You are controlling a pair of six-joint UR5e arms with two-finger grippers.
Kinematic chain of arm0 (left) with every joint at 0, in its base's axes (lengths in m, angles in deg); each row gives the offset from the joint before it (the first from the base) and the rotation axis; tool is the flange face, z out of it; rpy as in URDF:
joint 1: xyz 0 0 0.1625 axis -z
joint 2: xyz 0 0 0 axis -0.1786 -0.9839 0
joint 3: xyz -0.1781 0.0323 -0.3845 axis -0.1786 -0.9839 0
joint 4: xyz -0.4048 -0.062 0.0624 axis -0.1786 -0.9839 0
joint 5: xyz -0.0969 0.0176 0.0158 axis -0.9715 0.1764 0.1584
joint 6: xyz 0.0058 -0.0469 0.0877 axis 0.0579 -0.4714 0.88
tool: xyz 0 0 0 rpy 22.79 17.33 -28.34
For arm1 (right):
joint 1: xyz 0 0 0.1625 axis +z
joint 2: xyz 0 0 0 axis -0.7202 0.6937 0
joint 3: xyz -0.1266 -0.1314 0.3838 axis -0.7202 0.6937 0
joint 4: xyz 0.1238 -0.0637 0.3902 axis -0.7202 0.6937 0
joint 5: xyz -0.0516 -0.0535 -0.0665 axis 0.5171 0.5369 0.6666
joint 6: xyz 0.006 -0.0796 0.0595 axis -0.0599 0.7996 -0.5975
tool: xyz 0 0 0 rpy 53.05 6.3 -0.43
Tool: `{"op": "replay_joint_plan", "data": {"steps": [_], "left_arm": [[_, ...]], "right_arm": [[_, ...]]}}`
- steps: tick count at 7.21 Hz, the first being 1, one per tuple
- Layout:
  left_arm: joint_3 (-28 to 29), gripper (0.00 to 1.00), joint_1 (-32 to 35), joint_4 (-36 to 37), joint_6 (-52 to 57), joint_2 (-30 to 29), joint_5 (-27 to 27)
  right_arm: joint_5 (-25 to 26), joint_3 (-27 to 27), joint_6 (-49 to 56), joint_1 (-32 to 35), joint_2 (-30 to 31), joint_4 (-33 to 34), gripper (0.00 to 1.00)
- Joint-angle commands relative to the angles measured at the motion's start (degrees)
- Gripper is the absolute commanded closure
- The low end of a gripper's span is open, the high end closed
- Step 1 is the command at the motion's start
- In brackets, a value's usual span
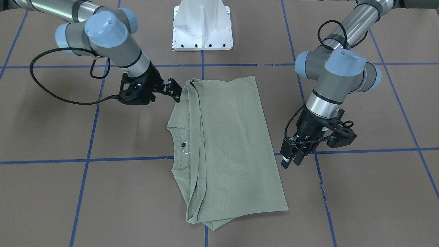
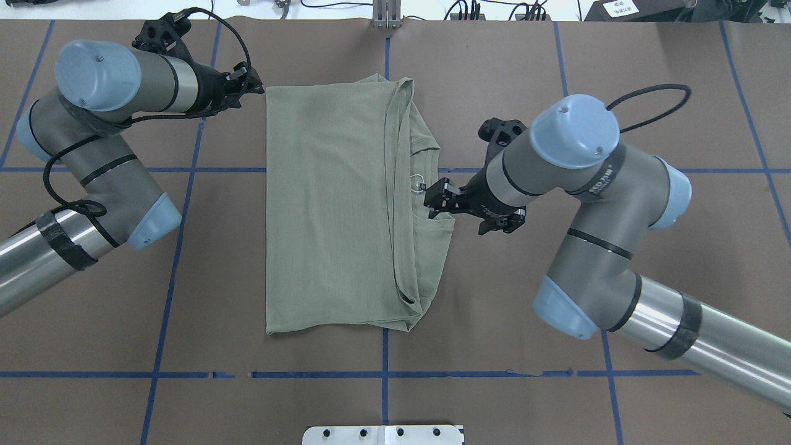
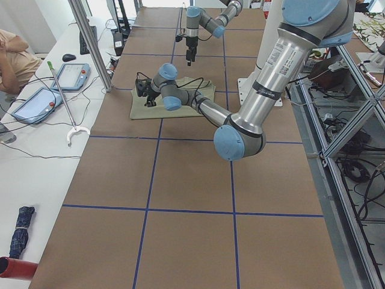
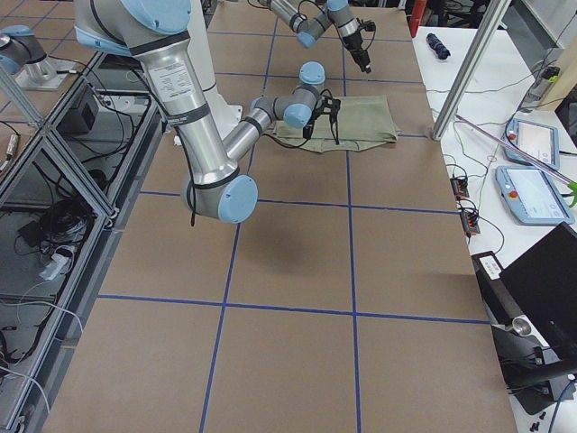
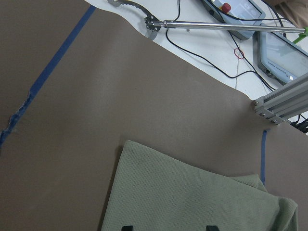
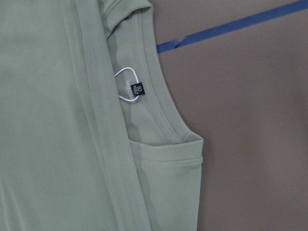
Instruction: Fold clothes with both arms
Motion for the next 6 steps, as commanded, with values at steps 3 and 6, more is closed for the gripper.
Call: {"op": "replay_joint_plan", "data": {"steps": [3,6], "left_arm": [[-0.29,0.41,0.11,-0.24,0.13,2.30,-0.08],[-0.37,0.41,0.11,-0.60,0.13,3.09,-0.08]], "right_arm": [[5.50,2.89,25.69,-5.83,-7.02,12.62,0.00],[6.64,8.08,28.95,-7.94,-9.75,12.81,0.00]]}}
